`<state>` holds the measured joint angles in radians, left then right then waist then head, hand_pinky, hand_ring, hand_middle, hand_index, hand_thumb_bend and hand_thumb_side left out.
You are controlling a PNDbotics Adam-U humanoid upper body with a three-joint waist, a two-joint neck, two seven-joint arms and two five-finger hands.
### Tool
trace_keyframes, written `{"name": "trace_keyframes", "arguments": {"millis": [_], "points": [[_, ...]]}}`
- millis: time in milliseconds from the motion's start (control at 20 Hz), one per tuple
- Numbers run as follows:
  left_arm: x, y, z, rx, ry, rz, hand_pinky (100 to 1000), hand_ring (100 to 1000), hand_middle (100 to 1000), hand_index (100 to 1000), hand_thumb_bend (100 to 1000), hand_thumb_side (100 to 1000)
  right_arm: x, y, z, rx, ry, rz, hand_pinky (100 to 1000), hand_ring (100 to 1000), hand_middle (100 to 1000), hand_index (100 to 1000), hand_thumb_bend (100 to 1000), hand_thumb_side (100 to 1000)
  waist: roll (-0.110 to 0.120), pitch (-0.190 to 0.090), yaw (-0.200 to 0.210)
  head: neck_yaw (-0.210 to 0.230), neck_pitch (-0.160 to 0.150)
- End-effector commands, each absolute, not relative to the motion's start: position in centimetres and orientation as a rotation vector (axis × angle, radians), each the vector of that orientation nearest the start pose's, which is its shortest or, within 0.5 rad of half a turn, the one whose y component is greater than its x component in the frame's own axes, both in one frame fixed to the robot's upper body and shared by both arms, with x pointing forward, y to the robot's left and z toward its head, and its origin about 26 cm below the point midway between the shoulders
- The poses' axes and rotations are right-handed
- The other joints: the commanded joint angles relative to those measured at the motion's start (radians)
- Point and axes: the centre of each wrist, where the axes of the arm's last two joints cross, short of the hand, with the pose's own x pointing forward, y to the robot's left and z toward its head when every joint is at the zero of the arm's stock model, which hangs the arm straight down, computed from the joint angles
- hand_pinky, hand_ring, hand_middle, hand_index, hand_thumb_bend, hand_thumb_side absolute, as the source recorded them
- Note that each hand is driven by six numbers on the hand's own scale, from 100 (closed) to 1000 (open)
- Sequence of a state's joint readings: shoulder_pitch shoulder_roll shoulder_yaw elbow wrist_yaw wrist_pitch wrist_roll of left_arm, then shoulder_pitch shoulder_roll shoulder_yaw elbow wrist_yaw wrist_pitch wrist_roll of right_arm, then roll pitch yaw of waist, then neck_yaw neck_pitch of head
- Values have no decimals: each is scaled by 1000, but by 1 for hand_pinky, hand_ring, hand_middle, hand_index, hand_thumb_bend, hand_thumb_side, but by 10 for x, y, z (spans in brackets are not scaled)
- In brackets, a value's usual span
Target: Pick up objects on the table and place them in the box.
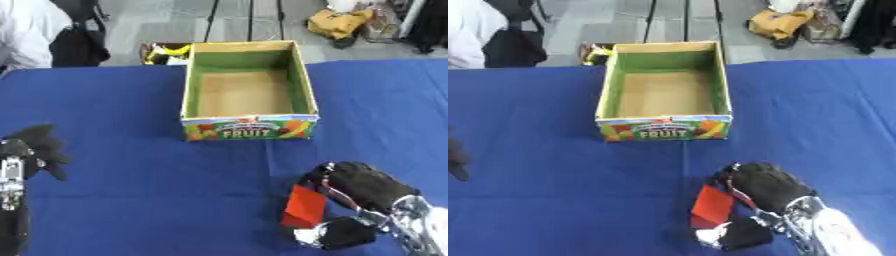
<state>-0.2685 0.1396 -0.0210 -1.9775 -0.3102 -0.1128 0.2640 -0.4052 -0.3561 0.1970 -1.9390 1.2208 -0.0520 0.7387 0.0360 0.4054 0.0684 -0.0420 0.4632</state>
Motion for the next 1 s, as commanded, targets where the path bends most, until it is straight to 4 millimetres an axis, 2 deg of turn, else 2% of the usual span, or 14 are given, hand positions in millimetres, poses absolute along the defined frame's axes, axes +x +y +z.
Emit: {"name": "trace_keyframes", "arguments": {"millis": [50, 150, 350, 400, 450, 500, 600, 700, 900, 1000], "points": [[298, 227, 180, 460, -2417, -97, 323, 460, 500, 720, 100, 1000, 311, -213, 211, -1095, -1376, 1729, 550, 521, 542, 799, 573, 945, 0, -24, -2, 0, -16], [298, 227, 180, 460, -2417, -98, 322, 460, 500, 719, 100, 1000, 311, -212, 212, -1096, -1381, 1728, 545, 517, 536, 789, 556, 931, 1, -24, -2, 0, -16], [297, 228, 180, 461, -2415, -98, 320, 458, 498, 717, 100, 1000, 311, -212, 213, -1098, -1380, 1727, 522, 499, 508, 749, 380, 795, 2, -23, -2, 0, -16], [297, 228, 180, 461, -2415, -98, 320, 458, 498, 717, 100, 1000, 311, -212, 214, -1100, -1384, 1721, 502, 481, 484, 716, 242, 686, 2, -23, -3, 0, -16], [297, 227, 180, 461, -2415, -98, 320, 458, 498, 717, 100, 1000, 310, -212, 215, -1106, -1392, 1709, 498, 478, 479, 708, 200, 649, 2, -22, -3, 0, -16], [297, 227, 180, 460, -2415, -98, 320, 458, 498, 716, 100, 1000, 310, -212, 216, -1111, -1398, 1699, 480, 463, 457, 674, 100, 532, 2, -22, -3, 0, -16], [298, 227, 180, 460, -2415, -99, 320, 458, 498, 716, 100, 1000, 310, -212, 217, -1119, -1411, 1679, 461, 447, 434, 644, 100, 487, 2, -22, -2, 0, -16], [298, 227, 180, 460, -2416, -98, 319, 458, 498, 714, 100, 1000, 310, -212, 217, -1125, -1430, 1653, 427, 413, 396, 600, 100, 391, 2, -22, -1, 0, -17], [298, 227, 180, 461, -2417, -97, 319, 457, 497, 712, 100, 1000, 311, -212, 217, -1117, -1442, 1631, 391, 379, 363, 563, 100, 307, 2, -21, 1, -2, -18], [298, 227, 180, 461, -2417, -96, 318, 457, 497, 710, 100, 1000, 310, -212, 218, -1121, -1456, 1610, 372, 361, 341, 553, 100, 310, 1, -21, 2, -2, -18]]}}
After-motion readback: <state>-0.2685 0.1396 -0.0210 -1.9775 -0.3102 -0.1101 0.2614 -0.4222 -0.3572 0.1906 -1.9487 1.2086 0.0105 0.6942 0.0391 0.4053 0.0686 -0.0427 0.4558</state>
